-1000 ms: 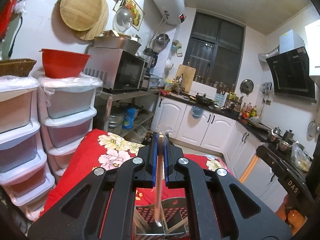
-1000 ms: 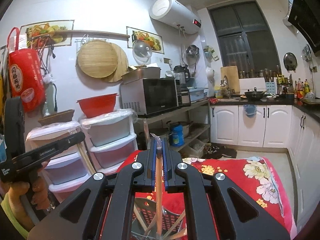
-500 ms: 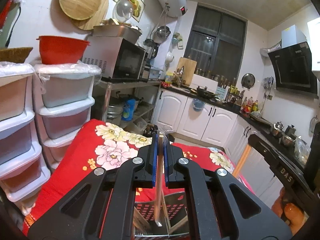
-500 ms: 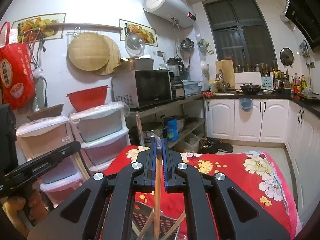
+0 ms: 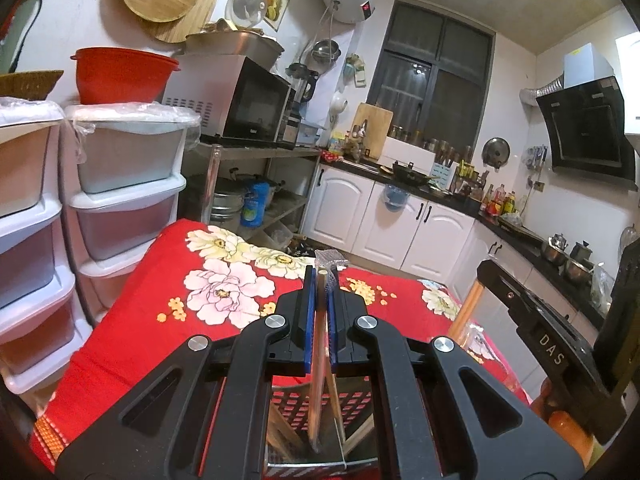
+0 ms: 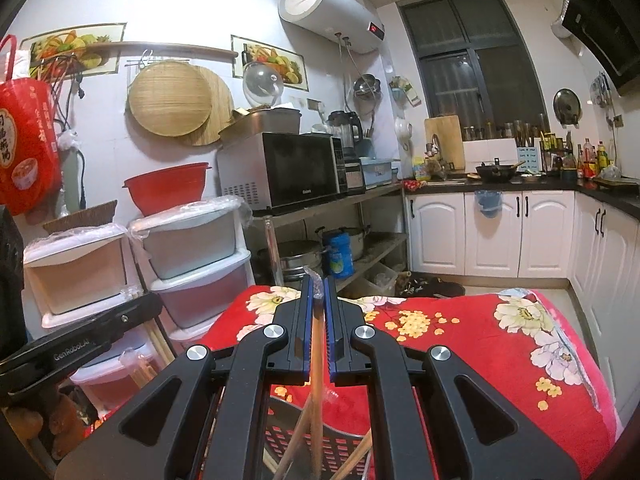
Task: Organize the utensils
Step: 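Lower the chopsticks into the caddy compartments with both tools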
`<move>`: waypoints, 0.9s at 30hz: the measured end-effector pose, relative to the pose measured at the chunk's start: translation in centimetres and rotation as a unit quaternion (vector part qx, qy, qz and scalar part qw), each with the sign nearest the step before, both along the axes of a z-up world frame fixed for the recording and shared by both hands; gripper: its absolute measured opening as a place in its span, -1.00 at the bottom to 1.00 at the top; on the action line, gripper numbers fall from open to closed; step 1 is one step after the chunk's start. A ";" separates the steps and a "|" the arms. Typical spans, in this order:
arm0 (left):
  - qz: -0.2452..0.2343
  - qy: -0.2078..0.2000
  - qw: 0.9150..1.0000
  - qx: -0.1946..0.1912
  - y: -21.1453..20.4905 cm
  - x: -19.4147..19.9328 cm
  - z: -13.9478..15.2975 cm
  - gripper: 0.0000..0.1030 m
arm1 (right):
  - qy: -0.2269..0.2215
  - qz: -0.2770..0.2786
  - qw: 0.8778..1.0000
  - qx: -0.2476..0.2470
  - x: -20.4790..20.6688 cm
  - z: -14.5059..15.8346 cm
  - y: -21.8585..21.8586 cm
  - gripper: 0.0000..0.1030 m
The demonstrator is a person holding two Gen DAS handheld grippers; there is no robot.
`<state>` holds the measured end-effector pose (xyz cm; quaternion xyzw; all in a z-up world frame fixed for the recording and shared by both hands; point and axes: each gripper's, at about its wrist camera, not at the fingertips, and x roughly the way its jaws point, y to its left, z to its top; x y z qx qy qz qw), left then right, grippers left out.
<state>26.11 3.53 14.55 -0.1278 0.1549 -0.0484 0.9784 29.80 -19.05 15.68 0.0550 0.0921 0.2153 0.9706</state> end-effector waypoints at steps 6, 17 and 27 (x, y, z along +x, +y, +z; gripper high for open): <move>-0.002 -0.004 1.000 0.004 -0.4 0.1 -0.6 -0.98 | 0.000 0.002 1.000 0.003 -0.1 -1.0 0.3 -0.89; -0.003 0.009 1.000 0.011 -1.1 0.5 -1.6 -0.98 | 0.006 0.007 1.000 0.001 -0.6 -2.8 0.2 -0.89; -0.016 0.031 0.999 0.010 -1.1 0.3 -2.7 -0.98 | 0.065 0.010 0.998 0.011 -0.4 -4.1 -1.0 -0.89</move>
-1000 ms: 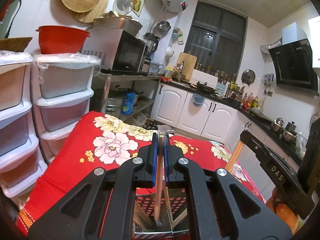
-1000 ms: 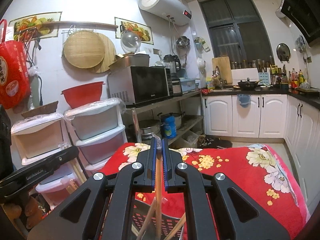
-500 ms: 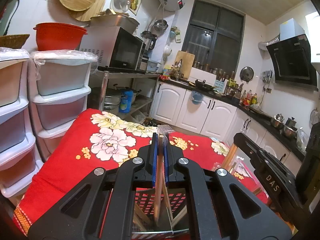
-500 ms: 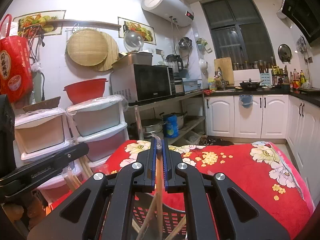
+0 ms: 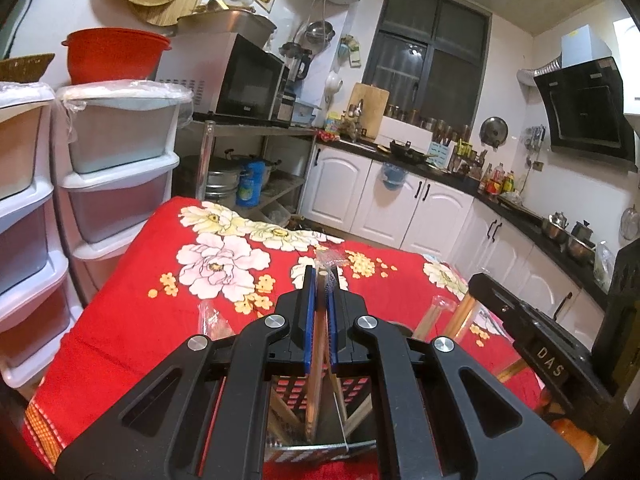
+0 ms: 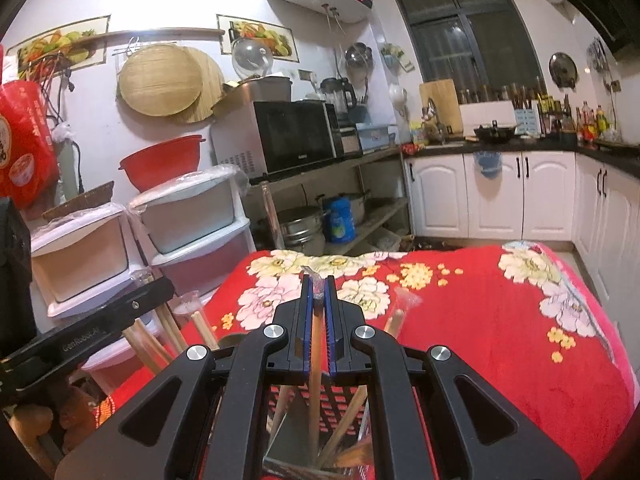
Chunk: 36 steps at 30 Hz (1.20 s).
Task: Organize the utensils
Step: 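Lower the chopsticks into the caddy compartments with both tools, then open both tools to release the chopsticks and pull back from the caddy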
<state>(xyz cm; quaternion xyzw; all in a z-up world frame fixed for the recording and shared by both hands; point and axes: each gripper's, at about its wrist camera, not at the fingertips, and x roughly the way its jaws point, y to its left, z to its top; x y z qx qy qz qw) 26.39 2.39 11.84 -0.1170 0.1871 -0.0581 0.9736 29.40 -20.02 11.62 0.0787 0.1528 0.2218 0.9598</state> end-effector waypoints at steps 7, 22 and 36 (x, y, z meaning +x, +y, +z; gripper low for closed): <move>0.004 0.010 1.000 -0.013 0.3 -0.5 -0.6 -0.98 | 0.017 0.005 1.000 0.003 -0.7 0.0 -0.7 -0.88; 0.000 0.020 1.000 -0.010 0.1 -2.4 -0.1 -0.60 | 0.041 -0.004 0.999 0.009 -2.6 0.0 -2.3 -0.58; -0.008 0.021 1.000 -0.017 0.4 -4.7 0.5 0.15 | 0.037 -0.018 0.999 -0.015 -5.1 0.7 -2.7 0.16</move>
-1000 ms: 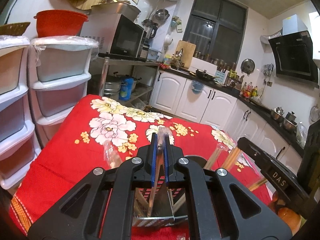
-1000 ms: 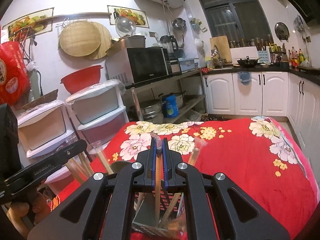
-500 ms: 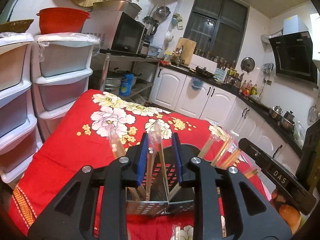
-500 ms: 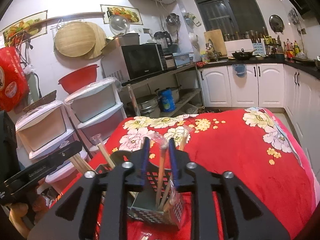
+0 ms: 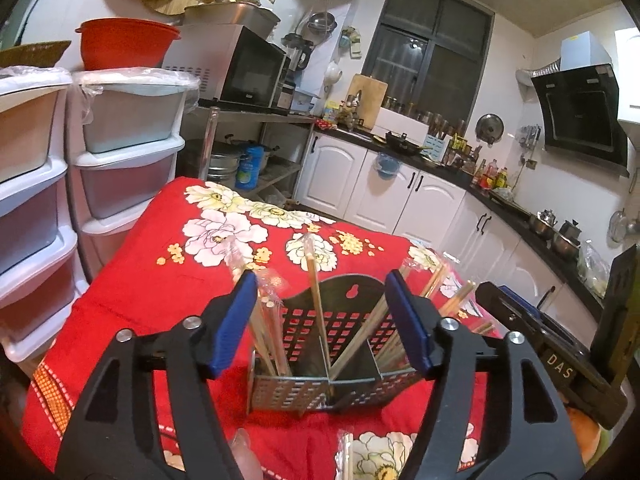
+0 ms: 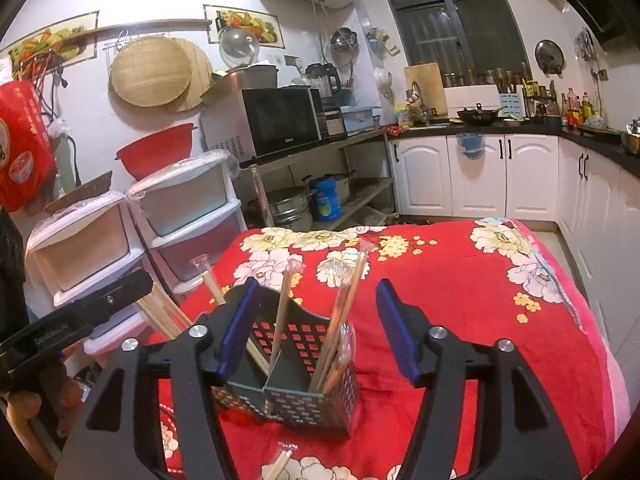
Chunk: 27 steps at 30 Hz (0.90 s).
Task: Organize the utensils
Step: 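Open both tools to release the chopsticks and pull back from the caddy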
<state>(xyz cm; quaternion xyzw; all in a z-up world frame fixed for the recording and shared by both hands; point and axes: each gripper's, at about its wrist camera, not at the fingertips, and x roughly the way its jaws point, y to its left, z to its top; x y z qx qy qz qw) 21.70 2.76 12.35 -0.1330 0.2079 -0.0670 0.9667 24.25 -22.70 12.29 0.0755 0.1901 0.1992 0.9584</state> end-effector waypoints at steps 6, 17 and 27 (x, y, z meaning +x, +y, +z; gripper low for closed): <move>0.005 0.001 1.000 -0.007 0.8 -1.3 -0.2 0.40 | 0.000 -0.003 1.000 -0.005 -1.2 0.0 -0.1 0.35; 0.005 0.011 1.000 -0.012 1.6 -3.5 -1.6 0.77 | 0.006 -0.007 1.000 -0.020 -3.7 -0.6 -0.4 0.44; 0.002 0.032 0.999 -0.009 1.6 -5.0 -3.6 0.77 | 0.017 -0.001 0.999 -0.038 -5.7 -2.2 -0.1 0.48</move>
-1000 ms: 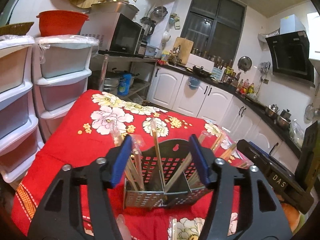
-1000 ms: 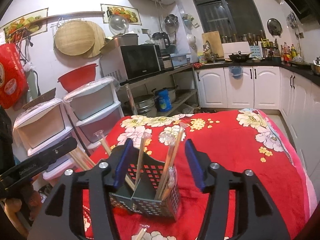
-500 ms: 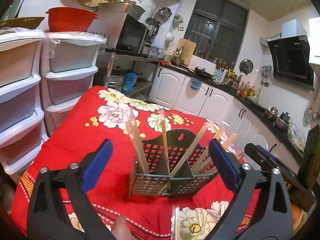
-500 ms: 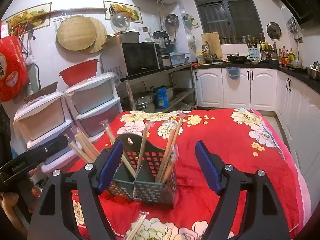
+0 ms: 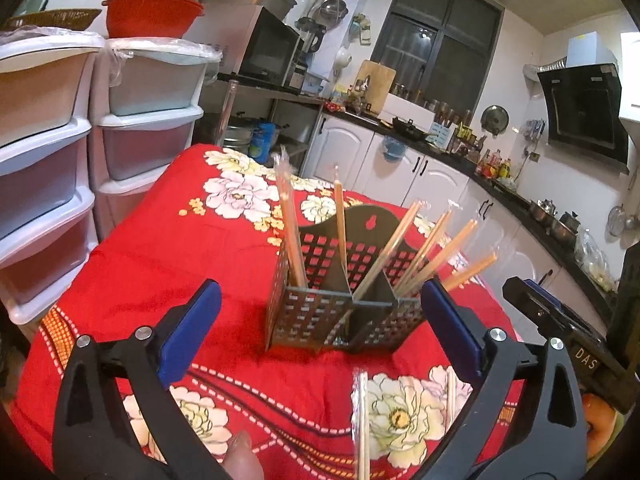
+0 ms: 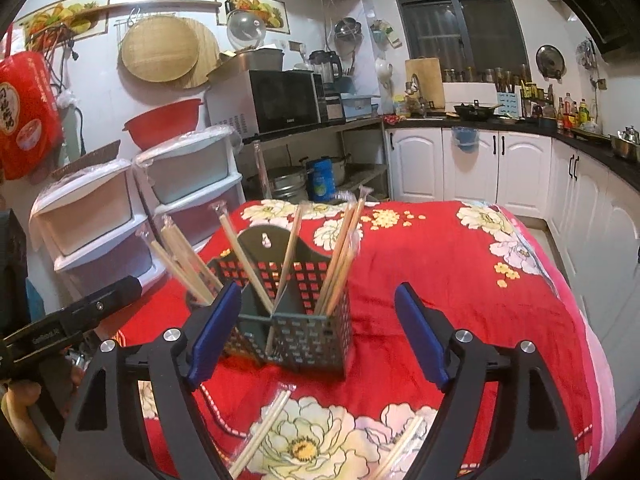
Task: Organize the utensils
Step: 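Open both tools to release the chopsticks and pull back from the caddy, then move both tools over the last wrapped chopstick pairs and close on them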
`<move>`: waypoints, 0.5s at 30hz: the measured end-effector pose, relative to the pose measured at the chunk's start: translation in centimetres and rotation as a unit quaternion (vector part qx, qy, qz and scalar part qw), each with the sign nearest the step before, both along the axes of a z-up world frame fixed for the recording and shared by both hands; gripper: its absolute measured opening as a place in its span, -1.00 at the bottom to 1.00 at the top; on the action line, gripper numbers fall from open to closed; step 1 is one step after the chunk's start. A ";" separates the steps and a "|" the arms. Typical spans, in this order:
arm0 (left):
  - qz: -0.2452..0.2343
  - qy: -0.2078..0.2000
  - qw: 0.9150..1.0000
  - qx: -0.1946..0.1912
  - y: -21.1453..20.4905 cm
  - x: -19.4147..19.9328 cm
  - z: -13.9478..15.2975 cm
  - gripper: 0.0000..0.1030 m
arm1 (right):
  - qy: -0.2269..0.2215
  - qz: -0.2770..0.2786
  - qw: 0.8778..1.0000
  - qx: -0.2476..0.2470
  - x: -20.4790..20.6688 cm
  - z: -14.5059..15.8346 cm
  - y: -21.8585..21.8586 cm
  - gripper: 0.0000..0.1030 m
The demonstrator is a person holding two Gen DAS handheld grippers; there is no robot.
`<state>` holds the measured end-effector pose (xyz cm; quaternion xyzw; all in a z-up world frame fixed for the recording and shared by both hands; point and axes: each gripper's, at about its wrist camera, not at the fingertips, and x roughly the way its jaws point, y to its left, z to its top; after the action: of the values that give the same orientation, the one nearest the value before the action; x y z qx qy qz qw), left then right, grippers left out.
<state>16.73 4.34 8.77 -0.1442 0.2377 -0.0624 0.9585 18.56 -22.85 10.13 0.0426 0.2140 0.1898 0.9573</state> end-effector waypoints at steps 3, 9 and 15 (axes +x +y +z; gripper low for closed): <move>-0.001 0.004 1.000 0.004 -0.3 -0.5 -0.4 0.77 | 0.006 0.002 1.000 -0.006 -0.3 -0.5 -0.1 0.48; -0.009 0.019 1.000 0.010 -0.9 -0.9 -1.6 0.77 | 0.014 0.004 1.000 -0.012 -0.8 -1.3 -0.3 0.48; -0.015 0.035 0.999 0.016 -1.5 -1.0 -3.0 0.77 | 0.023 0.005 1.000 -0.019 -1.3 -2.3 -1.0 0.48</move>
<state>15.76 2.85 5.81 -0.1271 0.2744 -0.0679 0.9508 17.31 -23.88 7.79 0.0275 0.2399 0.1894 0.9518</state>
